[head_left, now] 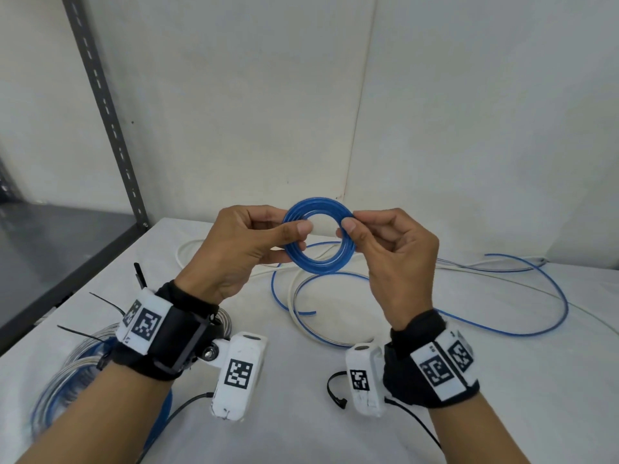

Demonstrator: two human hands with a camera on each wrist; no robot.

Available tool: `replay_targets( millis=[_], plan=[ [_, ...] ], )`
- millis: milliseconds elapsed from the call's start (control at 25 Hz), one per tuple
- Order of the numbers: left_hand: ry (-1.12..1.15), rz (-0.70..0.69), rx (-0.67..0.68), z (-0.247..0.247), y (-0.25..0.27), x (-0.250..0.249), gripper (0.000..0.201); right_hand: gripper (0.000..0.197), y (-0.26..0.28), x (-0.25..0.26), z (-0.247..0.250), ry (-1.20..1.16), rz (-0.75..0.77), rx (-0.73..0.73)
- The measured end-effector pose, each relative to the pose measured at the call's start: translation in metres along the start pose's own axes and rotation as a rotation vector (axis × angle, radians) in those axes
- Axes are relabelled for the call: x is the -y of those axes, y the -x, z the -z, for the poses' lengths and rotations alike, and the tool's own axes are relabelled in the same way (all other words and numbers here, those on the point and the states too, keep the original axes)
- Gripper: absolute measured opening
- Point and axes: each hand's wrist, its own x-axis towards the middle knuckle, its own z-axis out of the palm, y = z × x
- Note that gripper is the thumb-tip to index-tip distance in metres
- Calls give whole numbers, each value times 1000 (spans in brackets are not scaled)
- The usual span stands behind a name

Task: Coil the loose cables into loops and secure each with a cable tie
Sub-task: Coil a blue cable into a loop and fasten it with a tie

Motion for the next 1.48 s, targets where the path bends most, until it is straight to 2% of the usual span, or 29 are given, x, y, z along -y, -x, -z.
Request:
replay_targets(
  millis=[80,360,440,600,640,760,880,1120,1200,1360,1480],
  plan=[
    [8,7,-18,1,0,0,24,11,2,-4,-4,-33,-27,-28],
    [75,31,-33,1,-2,4,25,22,-1,5,0,-101,-157,105],
    [89,33,-35,1,-3,6,25,26,-1,4,0,-72,-163,117],
    [42,42,-1,-2,-3,7,32,21,-3,3,4,-71,-143,98],
    [11,74,46,-2,-3,6,39,21,-5,3,8,-44,-135,137],
    [-73,248,218,-3,-1,4,62,22,-8,7,18,123,-97,385],
    [-125,311,302,-10,0,7,63,20,-6,8,19,253,-70,508],
    [-225,226,267,-20,2,12,38,17,-6,6,19,304,-65,497],
    [-288,184,246,-19,1,13,40,17,-6,4,18,274,-78,489],
    [-352,142,217,-19,-3,17,62,20,-6,1,17,165,-119,438],
    [-321,142,207,-19,-4,20,59,20,-6,-2,16,144,-123,423]
  ],
)
